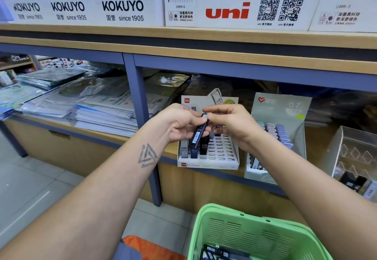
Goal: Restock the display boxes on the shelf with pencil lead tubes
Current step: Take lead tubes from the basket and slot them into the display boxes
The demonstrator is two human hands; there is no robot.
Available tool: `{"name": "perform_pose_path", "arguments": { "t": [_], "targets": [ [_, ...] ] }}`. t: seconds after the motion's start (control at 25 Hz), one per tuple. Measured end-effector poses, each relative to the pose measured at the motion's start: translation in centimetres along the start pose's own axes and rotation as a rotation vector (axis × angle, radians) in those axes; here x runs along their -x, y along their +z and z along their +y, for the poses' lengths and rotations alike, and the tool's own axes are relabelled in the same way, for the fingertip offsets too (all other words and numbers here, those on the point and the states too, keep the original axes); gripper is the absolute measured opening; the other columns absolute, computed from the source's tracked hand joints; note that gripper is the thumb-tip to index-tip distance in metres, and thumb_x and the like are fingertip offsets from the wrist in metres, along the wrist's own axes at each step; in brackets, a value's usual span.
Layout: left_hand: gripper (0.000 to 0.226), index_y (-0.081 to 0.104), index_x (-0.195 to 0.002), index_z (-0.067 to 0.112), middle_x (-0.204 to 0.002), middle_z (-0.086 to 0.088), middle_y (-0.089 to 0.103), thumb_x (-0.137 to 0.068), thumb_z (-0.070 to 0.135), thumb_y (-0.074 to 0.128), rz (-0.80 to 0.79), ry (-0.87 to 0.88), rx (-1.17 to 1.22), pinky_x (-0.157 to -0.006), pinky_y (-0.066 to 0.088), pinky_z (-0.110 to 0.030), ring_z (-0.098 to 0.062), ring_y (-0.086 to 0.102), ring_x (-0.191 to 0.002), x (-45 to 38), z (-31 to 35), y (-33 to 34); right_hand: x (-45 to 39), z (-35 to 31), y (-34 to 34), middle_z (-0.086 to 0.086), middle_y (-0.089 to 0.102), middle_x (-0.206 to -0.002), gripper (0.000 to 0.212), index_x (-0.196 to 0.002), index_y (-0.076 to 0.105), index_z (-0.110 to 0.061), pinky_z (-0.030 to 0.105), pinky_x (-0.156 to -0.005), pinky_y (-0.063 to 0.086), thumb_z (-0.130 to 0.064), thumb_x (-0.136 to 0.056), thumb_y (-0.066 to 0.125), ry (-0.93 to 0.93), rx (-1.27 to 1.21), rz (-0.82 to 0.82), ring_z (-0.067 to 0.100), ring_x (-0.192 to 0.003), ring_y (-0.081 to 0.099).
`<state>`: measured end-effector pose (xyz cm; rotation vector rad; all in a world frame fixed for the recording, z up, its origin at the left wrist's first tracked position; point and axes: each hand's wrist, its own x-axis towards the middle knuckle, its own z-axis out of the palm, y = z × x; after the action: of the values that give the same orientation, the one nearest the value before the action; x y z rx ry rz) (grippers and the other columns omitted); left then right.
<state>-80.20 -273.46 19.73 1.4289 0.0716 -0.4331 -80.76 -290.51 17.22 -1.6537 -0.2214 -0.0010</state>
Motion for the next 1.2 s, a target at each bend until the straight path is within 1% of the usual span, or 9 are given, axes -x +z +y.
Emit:
{"name": "perform_pose_path", "arguments": {
  "t": [0.08,0.2,0.4,0.52,0.6,0.72,0.84,1.0,1.2],
  "targets": [
    [0.015,0.061,-0.109,-0.010,-0.087,-0.022,0.068,-0.095,-0.010,0.054,-0.057,-0.039,0.049,-0.057,0.060,-0.030,-0.023,0.072,-0.064,0.0,0.0,0.3,0.1,0.0,-0.4,0.012,0.076,-0.093,0.021,-0.105,0.076,-0.009,0.038,-0.080,0.053,0.003,-0.092,0.064,0.032,-0.129,-0.051,0.025,-0.083,0.069],
    [0.020,0.063,-0.101,-0.004,-0.079,-0.014,0.065,-0.102,-0.003,0.043,-0.133,-0.068,0.018,-0.055,0.055,-0.022,-0.015,0.064,-0.060,0.0,0.2,0.3,0.2,0.5,-1.1,0.015,0.074,-0.091,0.021,-0.106,0.074,-0.004,0.030,-0.072,0.050,0.006,-0.090,0.065,0.021,-0.192,-0.077,0.023,-0.083,0.067],
    [0.020,0.065,-0.103,-0.001,-0.093,-0.018,0.073,-0.104,0.011,0.049,-0.121,-0.080,-0.278,-0.085,0.057,-0.041,-0.030,0.071,-0.088,0.4,0.2,0.5,-0.1,0.6,-1.7,0.014,0.069,-0.082,0.009,-0.096,0.074,-0.002,0.027,-0.063,0.054,0.000,-0.087,0.073,0.020,-0.134,0.054,0.018,-0.066,0.060],
    [0.016,0.059,-0.113,-0.007,-0.098,-0.027,0.072,-0.098,-0.002,0.055,-0.125,-0.050,-0.267,-0.083,0.060,-0.049,-0.039,0.072,-0.093,0.5,0.1,0.3,-0.1,0.1,-1.7,0.013,0.070,-0.078,0.008,-0.096,0.074,0.000,0.024,-0.060,0.057,0.001,-0.088,0.072,0.031,-0.114,0.054,0.016,-0.062,0.063],
    [0.018,0.063,-0.111,-0.007,-0.094,-0.026,0.074,-0.093,-0.005,0.062,-0.087,-0.019,-0.274,-0.077,0.062,-0.044,-0.035,0.075,-0.086,0.6,0.2,0.1,-0.1,-0.2,-1.8,0.014,0.071,-0.080,0.010,-0.097,0.074,0.001,0.025,-0.061,0.058,0.001,-0.088,0.072,0.005,-0.061,0.047,0.017,-0.064,0.066],
    [0.010,0.074,-0.094,-0.001,-0.084,-0.016,0.076,-0.086,-0.004,0.070,0.110,0.166,-0.530,-0.072,0.060,-0.032,-0.021,0.073,-0.071,0.3,0.1,-0.1,-0.4,-0.2,-2.2,0.013,0.073,-0.081,0.009,-0.098,0.074,-0.003,0.027,-0.063,0.060,-0.001,-0.089,0.073,-0.065,0.157,0.091,0.019,-0.066,0.070],
    [0.012,0.079,-0.086,0.012,-0.087,-0.002,0.075,-0.086,0.003,0.071,0.286,0.447,-0.978,-0.078,0.057,-0.032,-0.015,0.068,-0.082,-0.6,-0.5,-0.4,-0.2,1.0,-1.6,0.000,0.074,-0.082,0.011,-0.100,0.077,-0.014,0.027,-0.072,0.058,-0.011,-0.090,0.075,-0.193,0.596,0.102,0.013,-0.071,0.071],
    [0.020,0.078,-0.102,0.018,-0.106,-0.006,0.073,-0.093,0.014,0.060,0.275,0.587,-1.398,-0.087,0.055,-0.039,-0.027,0.065,-0.101,-1.9,-2.1,-0.6,0.7,2.8,-0.4,-0.008,0.071,-0.086,0.011,-0.100,0.077,-0.019,0.029,-0.080,0.054,-0.018,-0.089,0.077,-0.333,0.785,0.099,0.009,-0.082,0.064],
    [0.023,0.071,-0.087,0.014,-0.090,-0.007,0.070,-0.094,0.015,0.050,0.134,0.523,-1.609,-0.075,0.056,-0.043,-0.030,0.064,-0.085,-2.9,-4.5,-2.5,1.2,4.3,0.2,-0.008,0.070,-0.087,0.010,-0.099,0.075,-0.020,0.033,-0.078,0.056,-0.017,-0.090,0.076,-0.351,0.782,0.096,0.008,-0.081,0.064]
  ]
}}
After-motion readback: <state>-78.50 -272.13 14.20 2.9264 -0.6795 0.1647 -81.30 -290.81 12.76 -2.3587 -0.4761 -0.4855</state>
